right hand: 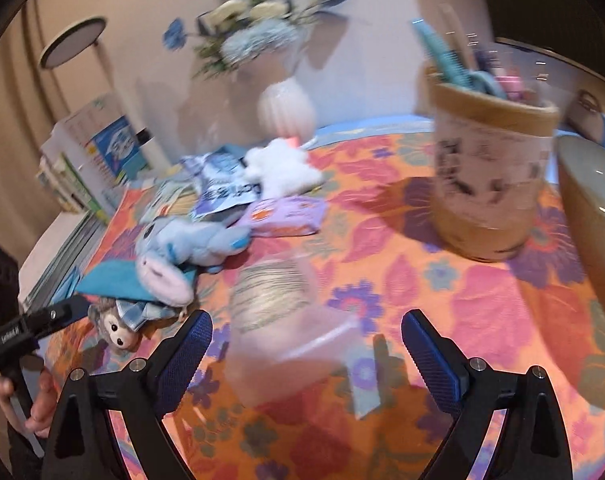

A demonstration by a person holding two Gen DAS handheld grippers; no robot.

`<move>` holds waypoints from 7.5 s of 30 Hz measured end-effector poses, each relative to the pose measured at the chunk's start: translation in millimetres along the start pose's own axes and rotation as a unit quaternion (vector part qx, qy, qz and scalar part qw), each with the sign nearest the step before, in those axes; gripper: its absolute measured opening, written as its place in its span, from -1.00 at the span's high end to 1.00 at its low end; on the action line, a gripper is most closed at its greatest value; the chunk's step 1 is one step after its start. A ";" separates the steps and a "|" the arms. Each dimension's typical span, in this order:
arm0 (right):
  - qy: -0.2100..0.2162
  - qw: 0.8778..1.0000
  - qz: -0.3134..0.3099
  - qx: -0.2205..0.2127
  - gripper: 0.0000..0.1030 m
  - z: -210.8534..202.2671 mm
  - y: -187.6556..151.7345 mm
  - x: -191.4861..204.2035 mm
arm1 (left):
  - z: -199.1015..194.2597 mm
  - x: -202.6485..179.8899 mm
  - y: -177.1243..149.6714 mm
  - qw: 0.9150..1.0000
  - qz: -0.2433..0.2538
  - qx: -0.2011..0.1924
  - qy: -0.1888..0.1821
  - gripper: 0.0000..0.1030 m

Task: Organize soft objects
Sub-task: 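Grasp the brown teddy bear with the left tool while the right tool grasps the white wipes bag, then carry the teddy bear and wipes bag to the glass bowl and release both, then return both tools to the grey-blue plush on the teal pouch, then grasp the grey-blue plush with the right tool and lift it off the teal pouch, then grasp the teal drawstring pouch with the left tool while the right tool holds the plush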

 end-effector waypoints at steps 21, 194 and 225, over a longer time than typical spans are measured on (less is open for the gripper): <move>0.025 0.998 0.009 0.056 -0.89 37.2 -4.2 3.9 | 27.8 -24.5 -30.5 0.995 0.079 0.063 -0.005 -0.79; 0.104 0.985 -0.128 0.045 -0.80 92.7 51.0 137.0 | 62.8 -25.7 -9.2 0.973 0.191 0.122 -0.041 -0.93; 0.062 0.998 0.021 0.000 -0.85 49.4 27.3 12.4 | 68.7 -17.0 9.9 0.987 0.114 0.084 -0.077 0.71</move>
Point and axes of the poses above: each gripper's, at about its wrist camera, not at the fingertips, and z roughly the way its jaws point, x to its left, y to its top, the point moved 10 cm from there along z, roughly the way its jaws point, and after that the axes turned 9 degrees about -y, right-handed, at the moved point
